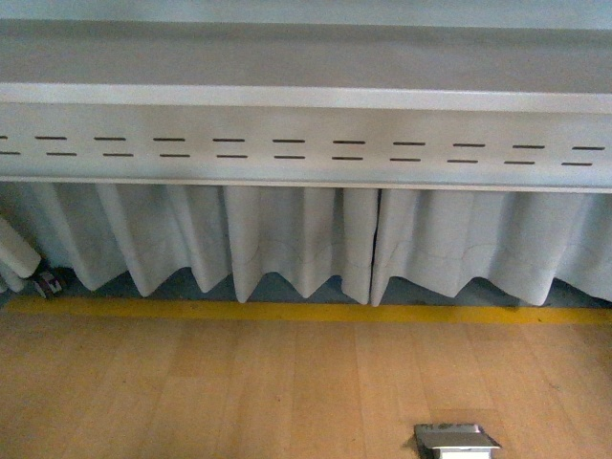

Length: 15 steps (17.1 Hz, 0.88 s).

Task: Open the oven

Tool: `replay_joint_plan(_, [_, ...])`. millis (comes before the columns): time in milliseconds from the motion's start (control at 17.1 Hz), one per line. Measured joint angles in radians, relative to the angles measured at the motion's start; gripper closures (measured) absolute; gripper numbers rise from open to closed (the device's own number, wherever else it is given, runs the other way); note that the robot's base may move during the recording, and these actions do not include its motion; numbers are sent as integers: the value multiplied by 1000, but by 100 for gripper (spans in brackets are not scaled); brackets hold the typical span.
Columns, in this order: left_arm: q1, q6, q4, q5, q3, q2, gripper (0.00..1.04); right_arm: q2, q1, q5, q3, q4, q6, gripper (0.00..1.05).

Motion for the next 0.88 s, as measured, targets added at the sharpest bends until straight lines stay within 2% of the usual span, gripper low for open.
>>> replay_joint_plan(876, [0,0,0,0,0,0,7,0,0,0,0,0,0,6])
